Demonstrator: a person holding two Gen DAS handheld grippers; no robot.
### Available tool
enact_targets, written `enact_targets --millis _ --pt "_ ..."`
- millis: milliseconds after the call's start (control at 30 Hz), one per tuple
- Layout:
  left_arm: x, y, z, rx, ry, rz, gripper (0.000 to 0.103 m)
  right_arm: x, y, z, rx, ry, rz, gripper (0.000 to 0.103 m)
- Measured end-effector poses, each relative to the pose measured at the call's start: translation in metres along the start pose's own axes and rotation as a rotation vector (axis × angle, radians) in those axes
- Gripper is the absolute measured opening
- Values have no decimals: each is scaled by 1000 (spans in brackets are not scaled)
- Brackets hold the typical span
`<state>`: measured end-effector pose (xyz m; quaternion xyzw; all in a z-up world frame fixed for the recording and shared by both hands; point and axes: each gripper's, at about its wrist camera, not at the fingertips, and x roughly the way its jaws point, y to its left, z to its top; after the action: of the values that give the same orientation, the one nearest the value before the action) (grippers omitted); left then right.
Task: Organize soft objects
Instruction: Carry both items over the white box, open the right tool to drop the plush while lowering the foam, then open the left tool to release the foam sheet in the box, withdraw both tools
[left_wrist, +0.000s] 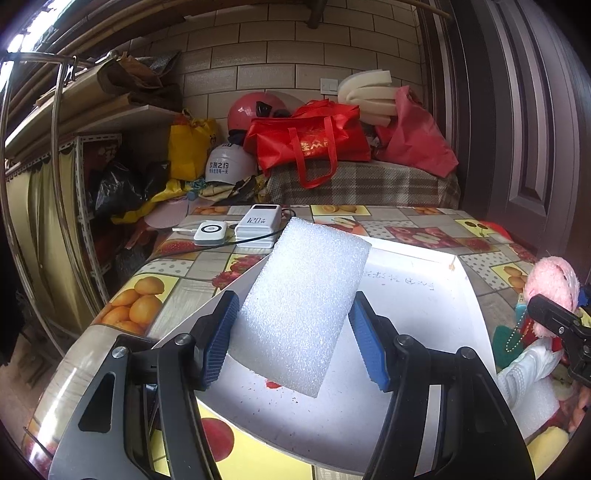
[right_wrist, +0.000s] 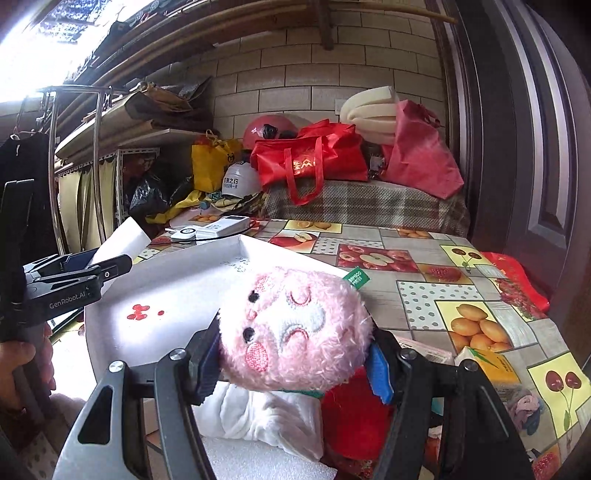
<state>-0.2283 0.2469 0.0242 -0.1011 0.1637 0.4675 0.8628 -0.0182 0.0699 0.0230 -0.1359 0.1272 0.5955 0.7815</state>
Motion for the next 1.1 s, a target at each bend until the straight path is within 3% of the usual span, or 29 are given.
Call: enact_targets --millis 333,633,733,800,867,933,1000,1067,1100 --pt "23 6 4 -38 70 20 62 22 46 11 -52 26 145 65" --pt "32 0 4 -20 108 33 62 51 65 15 -68 125 138 65" --pt "37 1 4 -23 135 51 63 53 65 14 -70 141 136 68" --pt "37 3 3 -36 136 58 64 53 69 14 -85 144 130 83" --pt "35 6 3 -54 129 85 67 49 72 13 -99 125 125 86" --pt "33 11 3 -80 116 103 79 45 73 13 -107 107 127 87" --pt "31 15 2 -105 111 105 98 46 71 14 -102 100 126 91" --pt "30 19 2 -128 107 112 103 46 68 15 -84 96 119 103" --pt "30 20 1 -133 105 117 103 46 66 15 -73 92 121 103"
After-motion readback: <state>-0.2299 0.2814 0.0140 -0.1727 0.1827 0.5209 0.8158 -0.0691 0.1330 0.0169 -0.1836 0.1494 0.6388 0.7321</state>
